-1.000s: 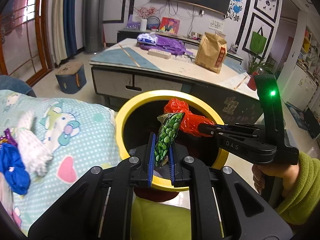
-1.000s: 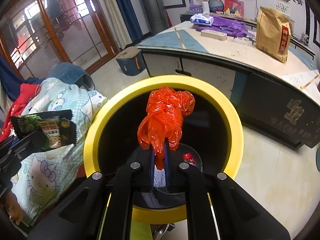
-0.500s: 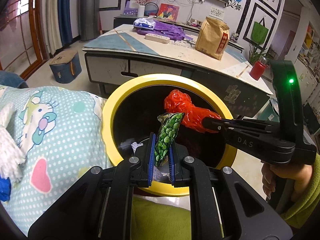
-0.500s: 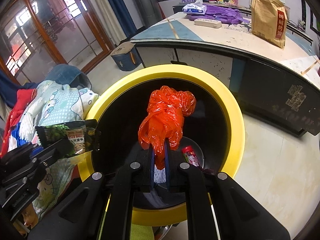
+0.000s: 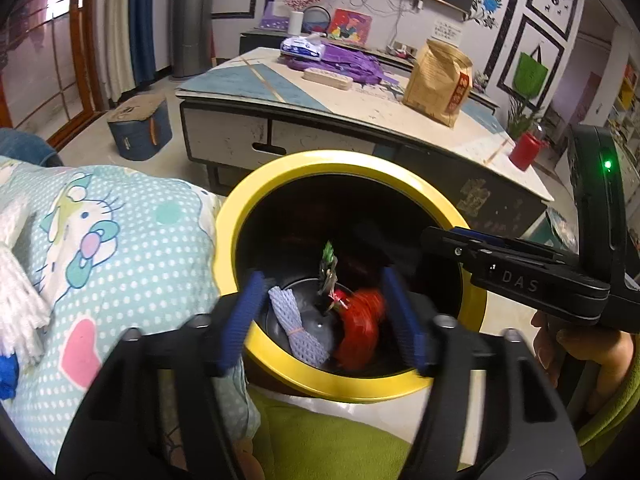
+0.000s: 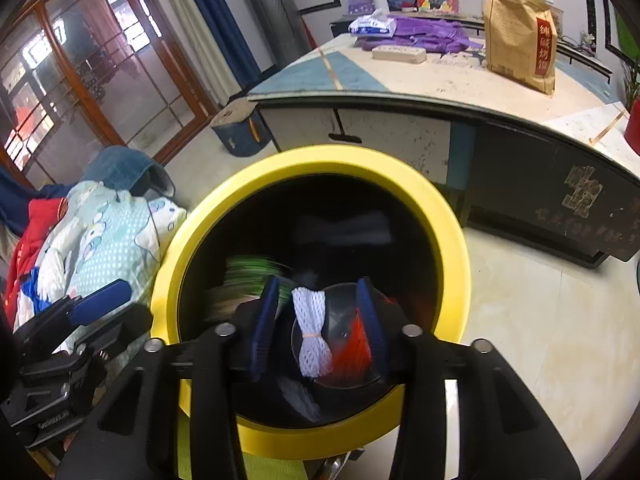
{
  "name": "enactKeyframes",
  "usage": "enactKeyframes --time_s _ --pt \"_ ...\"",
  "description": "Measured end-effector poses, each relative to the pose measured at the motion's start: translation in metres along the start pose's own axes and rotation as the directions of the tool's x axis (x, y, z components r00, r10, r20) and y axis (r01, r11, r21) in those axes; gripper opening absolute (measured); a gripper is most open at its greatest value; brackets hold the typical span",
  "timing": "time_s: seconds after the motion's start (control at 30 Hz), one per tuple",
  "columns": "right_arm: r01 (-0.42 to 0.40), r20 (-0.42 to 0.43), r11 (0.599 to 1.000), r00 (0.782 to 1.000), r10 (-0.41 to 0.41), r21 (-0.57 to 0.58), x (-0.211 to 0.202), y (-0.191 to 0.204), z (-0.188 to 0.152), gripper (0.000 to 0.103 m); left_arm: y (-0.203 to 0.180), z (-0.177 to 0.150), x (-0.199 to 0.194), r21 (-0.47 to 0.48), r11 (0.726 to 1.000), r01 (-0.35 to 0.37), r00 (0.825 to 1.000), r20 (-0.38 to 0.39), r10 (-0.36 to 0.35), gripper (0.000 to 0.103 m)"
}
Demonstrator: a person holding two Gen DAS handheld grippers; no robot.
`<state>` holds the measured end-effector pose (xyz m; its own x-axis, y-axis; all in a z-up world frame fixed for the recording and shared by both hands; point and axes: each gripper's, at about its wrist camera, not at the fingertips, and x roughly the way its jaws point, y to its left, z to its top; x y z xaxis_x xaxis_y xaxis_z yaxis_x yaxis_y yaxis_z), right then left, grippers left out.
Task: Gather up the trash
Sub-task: 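Open the right tool to drop the red bag while the left tool drops the green bag, then move both open tools back from the bin toward the bed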
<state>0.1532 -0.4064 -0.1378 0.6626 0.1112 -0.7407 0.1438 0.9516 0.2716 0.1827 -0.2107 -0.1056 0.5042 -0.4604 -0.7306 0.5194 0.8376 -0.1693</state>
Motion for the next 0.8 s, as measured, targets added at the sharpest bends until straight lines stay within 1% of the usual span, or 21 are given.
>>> enactKeyframes --time_s 0.07,0.1,0.13,0.2,0.37,0.47,0.73,0.77,0.8 --pt "0.003 0.022 1.000 1.000 -0.003 -0.002 -0.005 0.001 0.002 0.050 0.001 0.000 -0.005 -0.008 1.000 -0.011 1.000 0.017 0.011 0.079" --pt "0.008 0.029 1.000 1.000 -0.008 -0.003 -0.007 0.002 0.002 0.051 0.001 0.000 -0.010 -0.015 1.000 -0.020 0.999 0.029 0.020 0.084" --pt "0.011 0.038 1.000 0.999 -0.010 -0.006 -0.009 0.003 0.003 0.052 0.002 0.000 -0.012 -0.019 1.000 -0.024 0.999 0.036 0.024 0.092" --pt "0.013 0.053 1.000 0.999 -0.013 -0.009 -0.012 0.005 0.004 0.059 0.004 -0.001 -0.020 -0.030 0.999 -0.039 0.998 0.053 0.040 0.092" --pt "0.018 0.078 1.000 0.997 -0.017 -0.020 -0.018 0.011 0.006 0.066 0.009 -0.003 -0.039 -0.045 0.994 -0.099 0.991 0.091 0.103 0.092" --pt "0.015 0.095 1.000 0.995 -0.013 -0.027 -0.022 0.013 0.008 0.067 0.011 -0.004 -0.050 -0.055 0.991 -0.119 0.985 0.116 0.125 0.092" --pt "0.001 0.139 0.997 0.990 0.009 -0.073 -0.039 0.031 0.010 0.068 0.020 -0.005 -0.081 -0.092 0.980 -0.177 0.965 0.179 0.191 0.092" --pt "-0.001 0.146 0.997 0.989 0.013 -0.083 -0.042 0.035 0.010 0.070 0.022 -0.005 -0.085 -0.097 0.979 -0.181 0.963 0.185 0.197 0.092" --pt "-0.003 0.152 0.996 0.988 0.016 -0.089 -0.044 0.037 0.009 0.073 0.024 -0.006 -0.089 -0.104 0.976 -0.191 0.959 0.194 0.208 0.092"
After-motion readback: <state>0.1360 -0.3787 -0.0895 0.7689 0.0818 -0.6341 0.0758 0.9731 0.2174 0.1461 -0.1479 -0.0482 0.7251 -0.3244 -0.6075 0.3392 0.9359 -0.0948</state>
